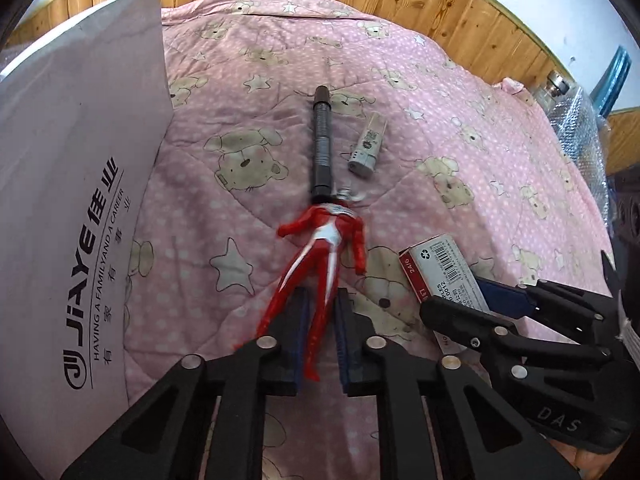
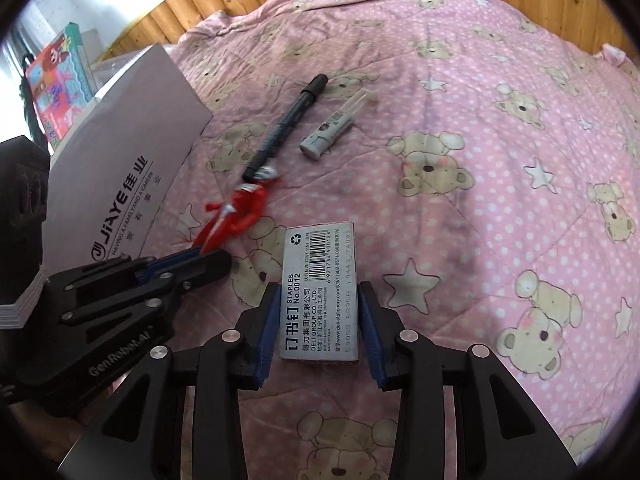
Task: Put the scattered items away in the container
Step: 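Grasp the red toy figure with the left tool while the right grasps the grey staple box, then carry the red toy figure and staple box over the white box with both tools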
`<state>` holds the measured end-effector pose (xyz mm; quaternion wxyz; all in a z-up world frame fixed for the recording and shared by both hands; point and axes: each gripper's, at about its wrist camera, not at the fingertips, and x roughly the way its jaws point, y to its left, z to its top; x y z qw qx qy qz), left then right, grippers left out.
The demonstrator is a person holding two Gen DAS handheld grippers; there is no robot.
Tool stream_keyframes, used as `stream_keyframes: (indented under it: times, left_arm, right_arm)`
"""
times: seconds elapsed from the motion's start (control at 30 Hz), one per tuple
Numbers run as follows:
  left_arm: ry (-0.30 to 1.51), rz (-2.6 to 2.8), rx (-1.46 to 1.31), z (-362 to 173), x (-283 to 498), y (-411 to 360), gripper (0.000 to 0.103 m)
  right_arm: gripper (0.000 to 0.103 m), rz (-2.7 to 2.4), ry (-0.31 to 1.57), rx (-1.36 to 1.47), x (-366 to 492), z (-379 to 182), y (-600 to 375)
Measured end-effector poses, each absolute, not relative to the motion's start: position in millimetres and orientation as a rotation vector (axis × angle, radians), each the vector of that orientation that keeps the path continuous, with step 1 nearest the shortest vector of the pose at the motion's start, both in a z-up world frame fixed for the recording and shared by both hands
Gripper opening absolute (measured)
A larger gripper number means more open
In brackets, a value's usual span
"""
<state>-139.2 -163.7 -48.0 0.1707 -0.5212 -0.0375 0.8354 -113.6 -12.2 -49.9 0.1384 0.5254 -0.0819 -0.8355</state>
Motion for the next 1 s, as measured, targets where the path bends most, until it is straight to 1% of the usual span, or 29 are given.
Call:
stream_keyframes:
  times: [0.17, 0.3, 1.0]
  left_arm:
    - [-0.148, 2.379, -1.447, -33.4, -132.1, -168.7, 0.008]
    - [-0.169, 2.38, -1.415, -18.5, -126.4, -171.0, 0.008]
    - [-0.099, 2.402, -1.356, 35.4, -86.3, -143.4, 0.008]
  right_arm:
    - [0.039, -2.426, -0.331, 1.508, -107.5, -41.5, 1.5]
    - [0.039, -2.428, -0.369, 1.489, -103.6, -32.9, 5.0]
    - [0.039, -2.451, -0.418, 1.365, -63.7, 12.1, 9.8]
